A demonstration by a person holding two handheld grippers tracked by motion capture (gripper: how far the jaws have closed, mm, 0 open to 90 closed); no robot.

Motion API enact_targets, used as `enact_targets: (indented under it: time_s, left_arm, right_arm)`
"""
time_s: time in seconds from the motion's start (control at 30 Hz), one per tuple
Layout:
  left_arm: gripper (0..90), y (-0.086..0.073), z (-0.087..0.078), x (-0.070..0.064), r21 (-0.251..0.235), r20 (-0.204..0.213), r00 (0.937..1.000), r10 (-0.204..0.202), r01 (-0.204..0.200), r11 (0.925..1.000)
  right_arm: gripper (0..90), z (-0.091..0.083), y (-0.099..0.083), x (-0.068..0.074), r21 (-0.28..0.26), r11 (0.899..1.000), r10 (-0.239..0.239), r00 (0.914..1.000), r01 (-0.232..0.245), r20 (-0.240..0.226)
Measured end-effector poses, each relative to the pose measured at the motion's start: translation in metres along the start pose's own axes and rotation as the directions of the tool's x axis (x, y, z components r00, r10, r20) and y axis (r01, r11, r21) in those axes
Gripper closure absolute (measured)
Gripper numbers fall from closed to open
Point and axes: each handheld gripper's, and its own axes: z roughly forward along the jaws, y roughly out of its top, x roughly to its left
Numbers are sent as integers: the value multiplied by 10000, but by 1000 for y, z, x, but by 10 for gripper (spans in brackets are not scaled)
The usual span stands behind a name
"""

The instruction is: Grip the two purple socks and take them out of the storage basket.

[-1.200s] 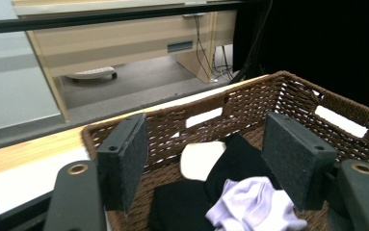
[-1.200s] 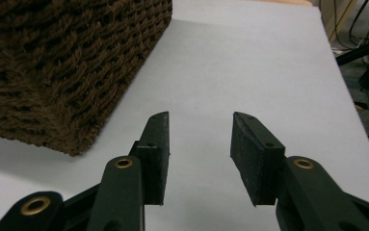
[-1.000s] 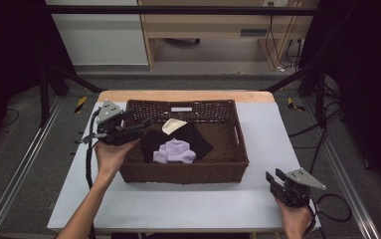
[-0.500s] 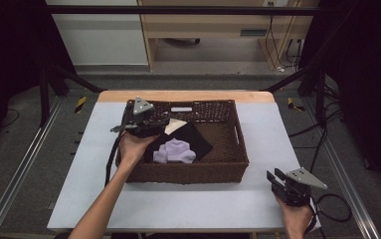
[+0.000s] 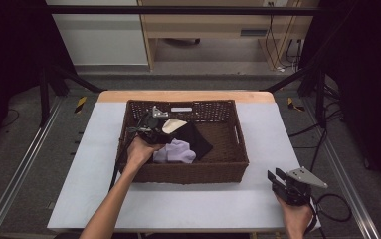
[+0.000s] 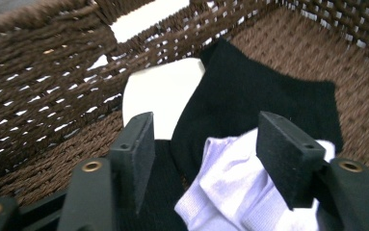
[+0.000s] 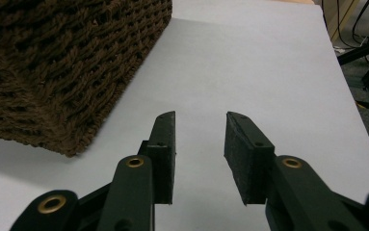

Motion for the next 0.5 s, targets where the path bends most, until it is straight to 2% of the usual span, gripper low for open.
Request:
enact_targets:
  time_s: [0.1, 0.2, 0.4, 0.5]
  left_arm:
    - [430, -1, 5, -1, 481, 27, 9997, 240, -241, 9986]
    - [463, -2, 9, -2, 752, 137, 9993, 345, -354, 9965]
    - [488, -3, 18, -6, 1294, 106, 9963, 850, -857, 9879]
    - [496, -3, 21, -7, 1433, 488, 9954, 829, -892, 9857]
  right_arm:
    - [645, 0, -1, -1, 83, 10000, 35, 10000, -35, 12]
    - [638, 0, -1, -2, 65, 9999, 89, 9999, -90, 63]
    - [638, 1, -2, -3, 89, 9999, 70, 10000, -70, 69]
    - [638, 1, -2, -2, 108, 9999, 115, 9999, -115, 7]
